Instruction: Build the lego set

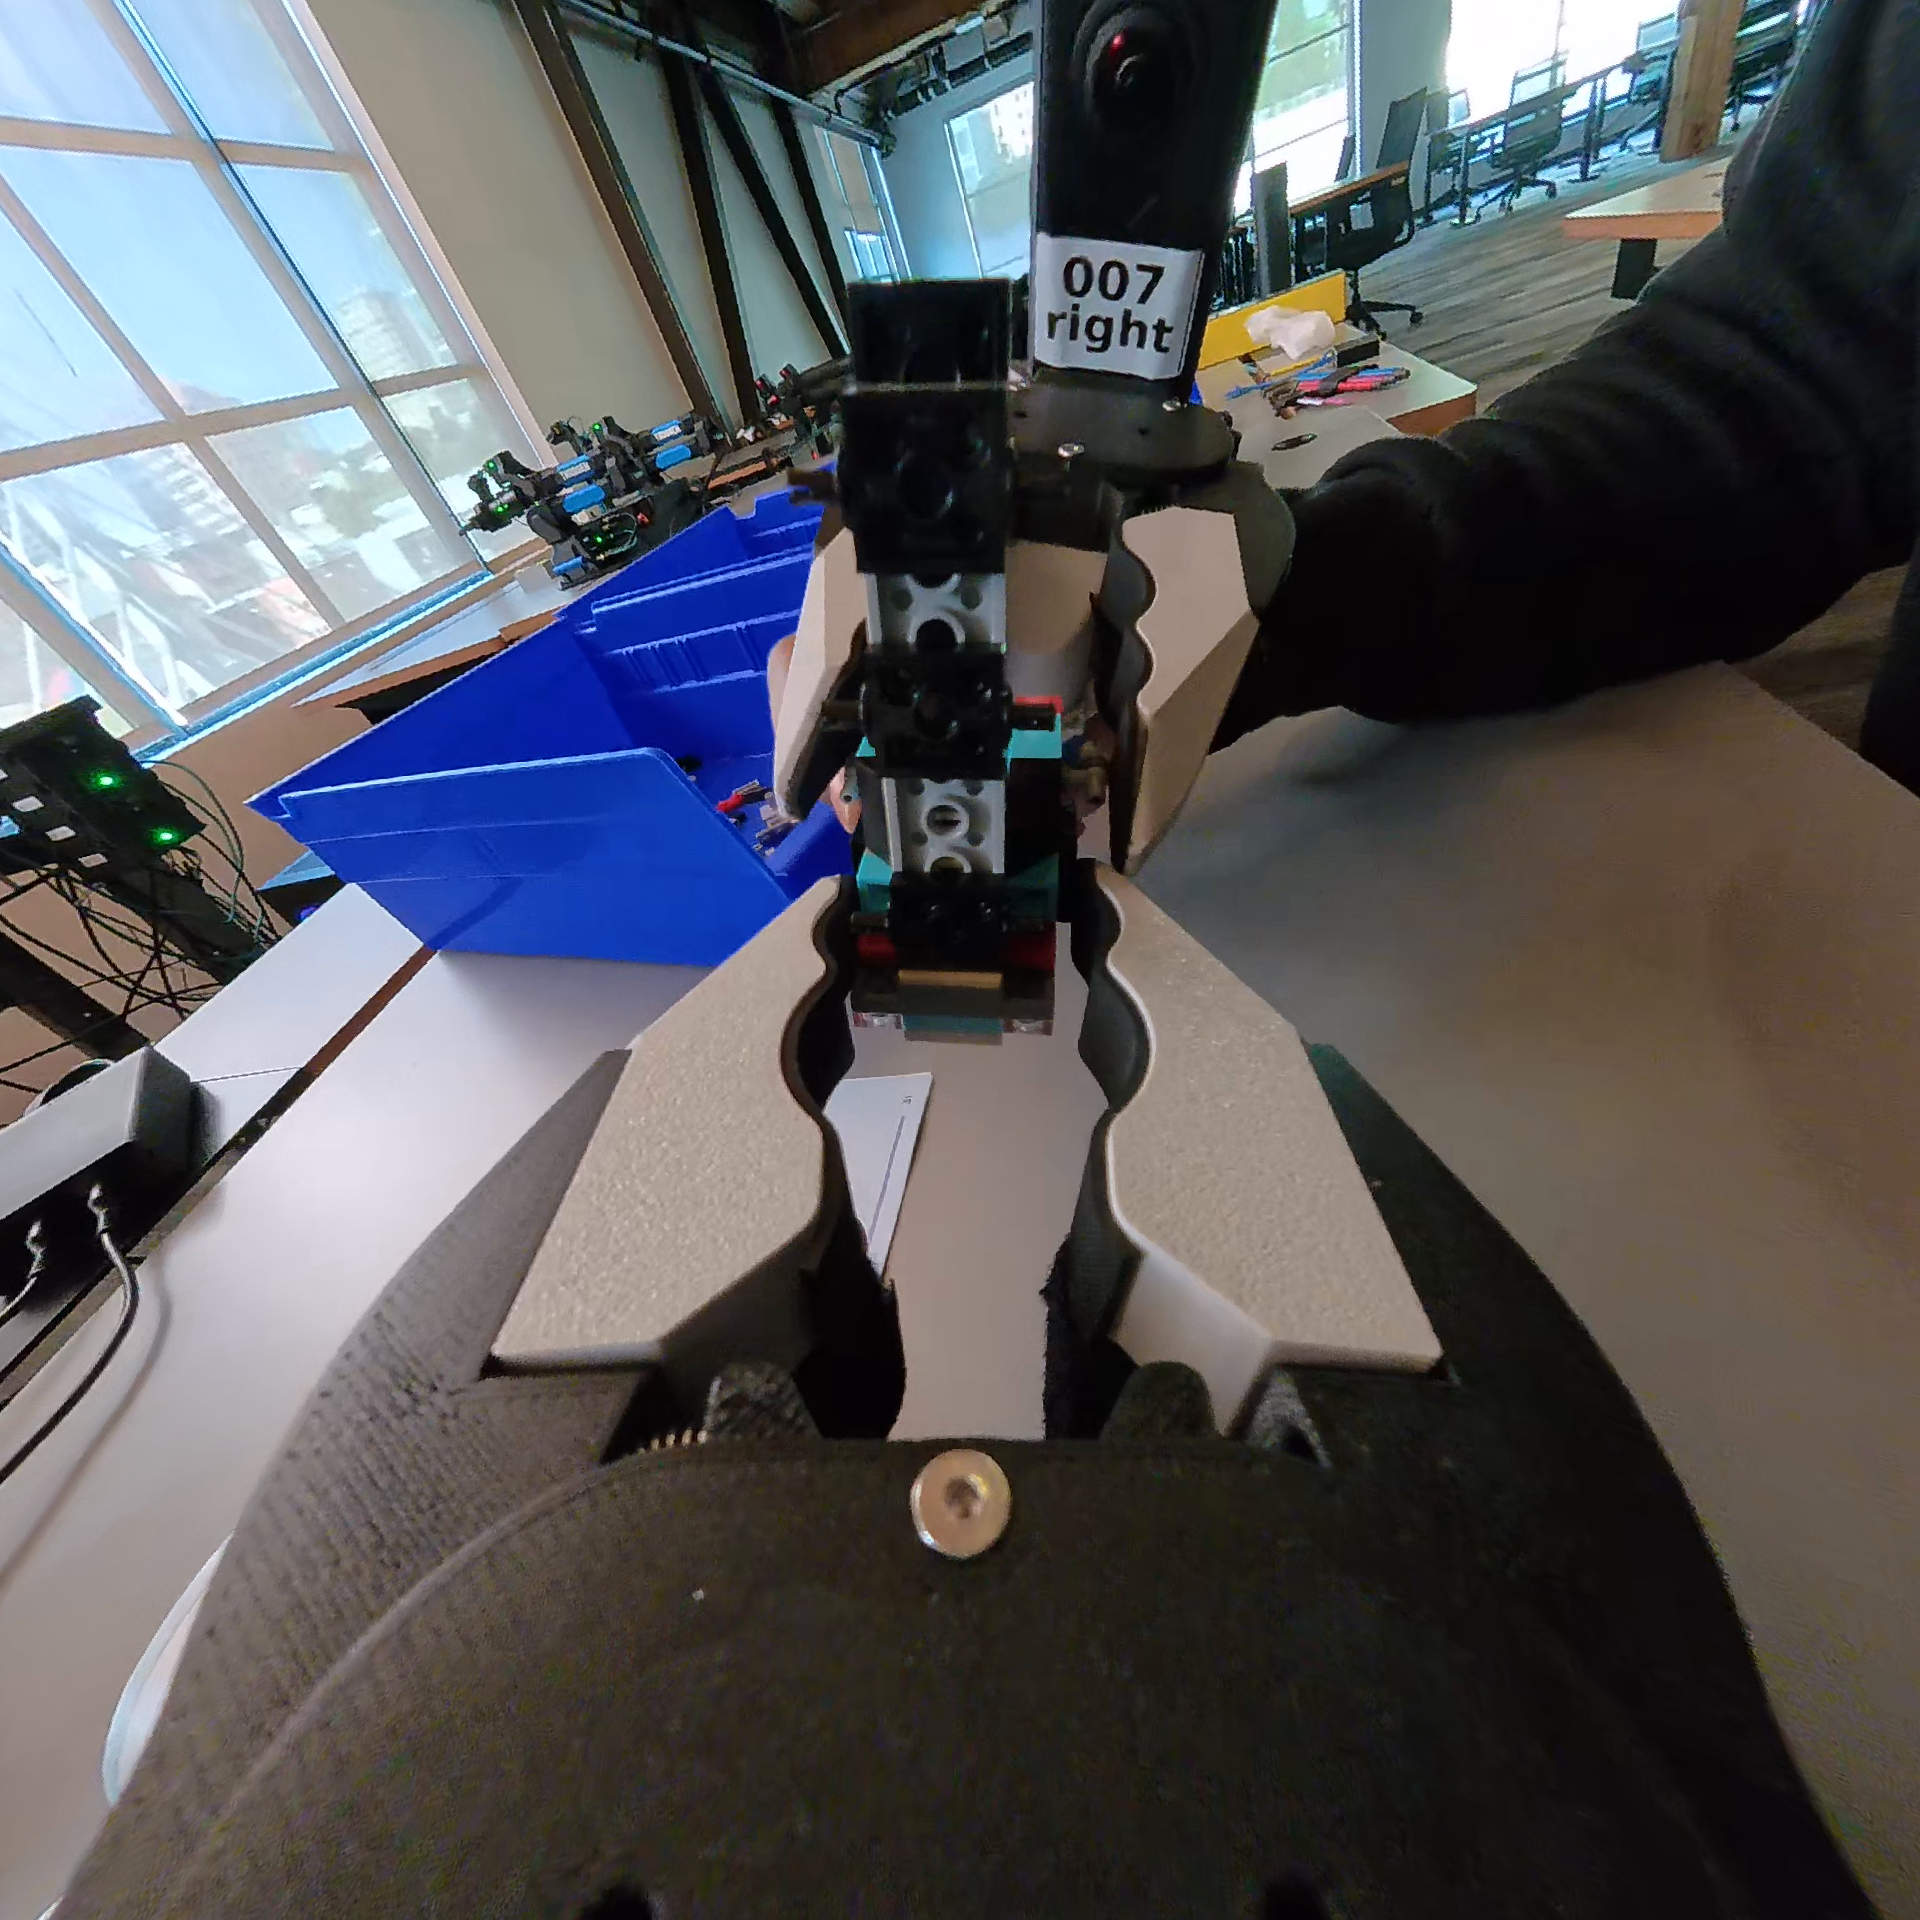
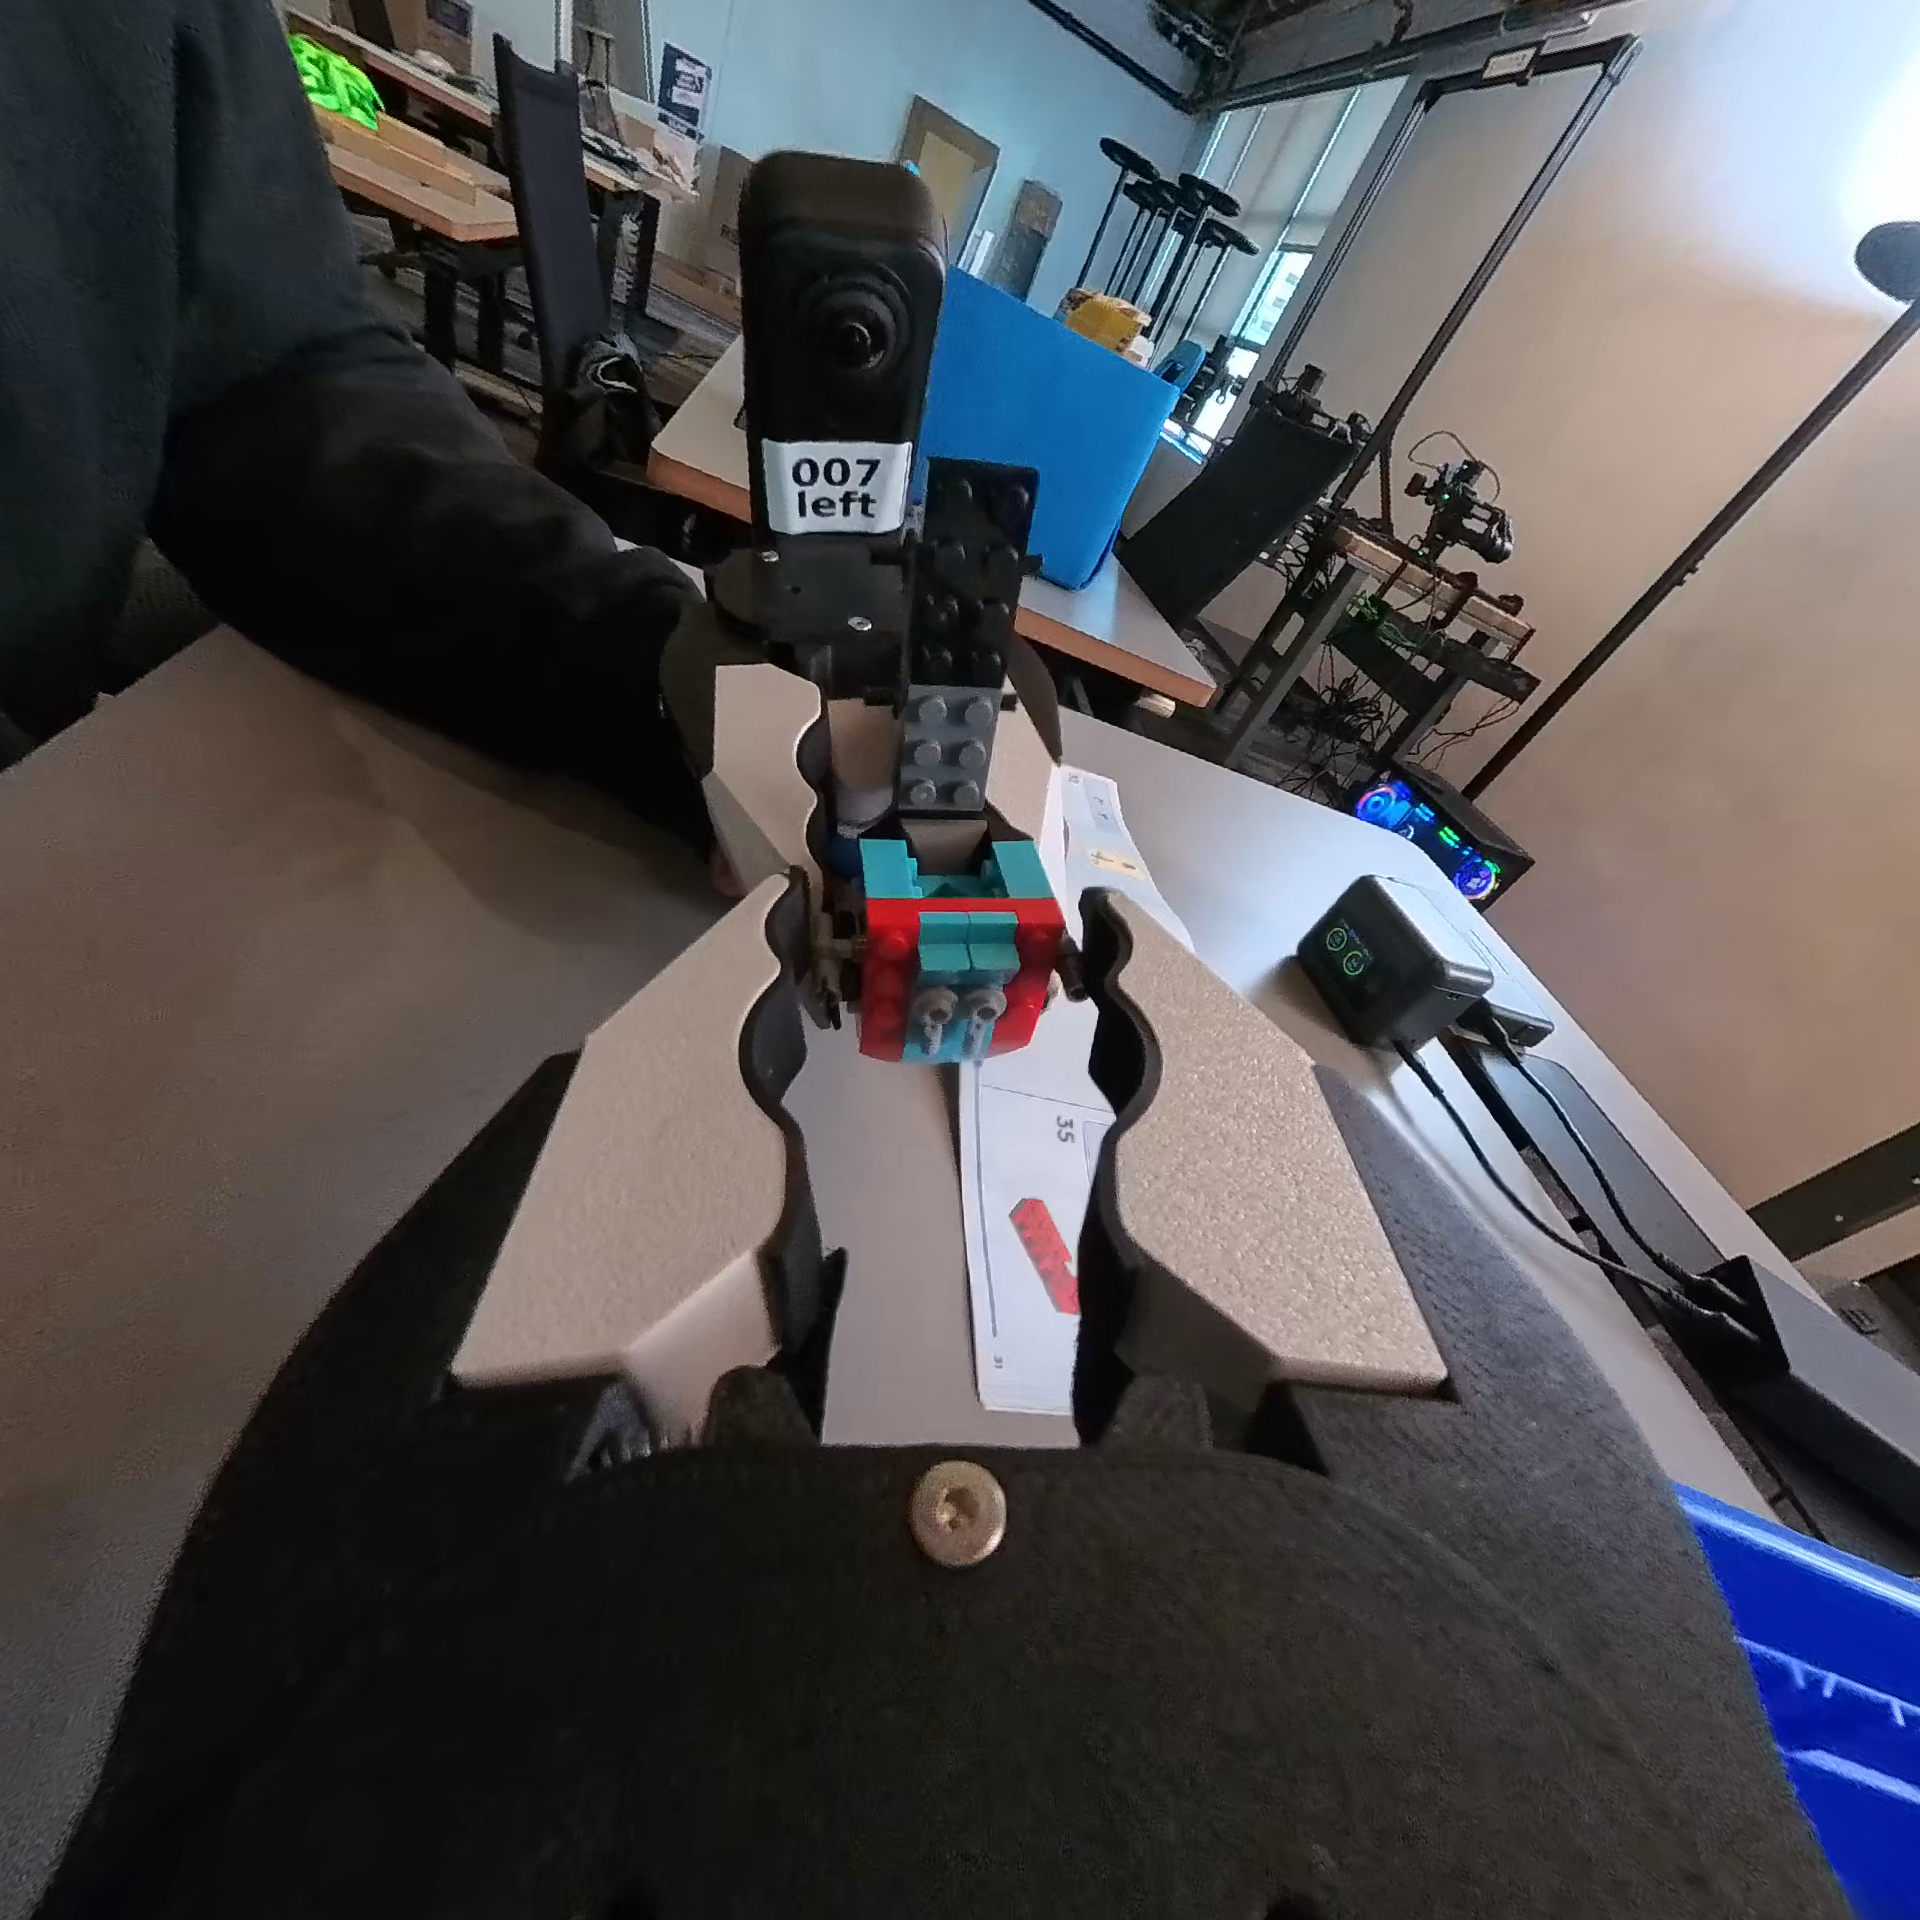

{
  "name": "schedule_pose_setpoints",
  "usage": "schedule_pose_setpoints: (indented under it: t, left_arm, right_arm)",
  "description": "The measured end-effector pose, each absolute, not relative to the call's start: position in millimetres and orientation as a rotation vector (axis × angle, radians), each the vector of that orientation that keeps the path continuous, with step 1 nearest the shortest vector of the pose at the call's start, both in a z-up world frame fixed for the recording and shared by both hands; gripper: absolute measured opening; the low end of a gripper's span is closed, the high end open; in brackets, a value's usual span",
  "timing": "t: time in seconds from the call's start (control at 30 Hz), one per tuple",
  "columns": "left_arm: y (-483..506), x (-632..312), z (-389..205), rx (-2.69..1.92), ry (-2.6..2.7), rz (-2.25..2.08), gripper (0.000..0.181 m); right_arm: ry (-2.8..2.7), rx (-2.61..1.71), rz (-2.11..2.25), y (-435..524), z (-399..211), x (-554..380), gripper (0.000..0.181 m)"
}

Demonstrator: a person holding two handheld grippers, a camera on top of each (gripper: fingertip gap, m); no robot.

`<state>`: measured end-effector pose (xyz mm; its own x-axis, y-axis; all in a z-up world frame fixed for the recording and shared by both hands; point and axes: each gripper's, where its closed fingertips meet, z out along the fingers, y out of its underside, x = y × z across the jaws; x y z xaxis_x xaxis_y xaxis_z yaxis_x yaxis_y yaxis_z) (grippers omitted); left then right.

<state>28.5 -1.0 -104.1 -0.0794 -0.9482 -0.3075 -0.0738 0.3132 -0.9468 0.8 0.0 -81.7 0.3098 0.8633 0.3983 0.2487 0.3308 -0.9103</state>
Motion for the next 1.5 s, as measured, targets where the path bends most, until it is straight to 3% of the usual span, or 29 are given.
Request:
schedule_pose_setpoints:
  t: [0.67, 0.9, 1.5]
  left_arm:
    - [-0.6, 28.5, -104.2, -0.976, 1.452, -0.926, 0.041]
    - [-3.5, 28.3, -104.1, -0.964, 1.464, -0.928, 0.041]
    - [-3.5, 30.3, -102.9, -0.966, 1.448, -0.918, 0.041]
  right_arm:
    - [-1.223, -1.189, 0.616, -3.5, -81.3, 0.4, 0.048]
    - [-1.22, -1.219, 0.644, -3.2, -80.1, 4.3, 0.063]
    - [-1.241, -1.205, 0.604, -3.3, -83.9, 2.1, 0.057]
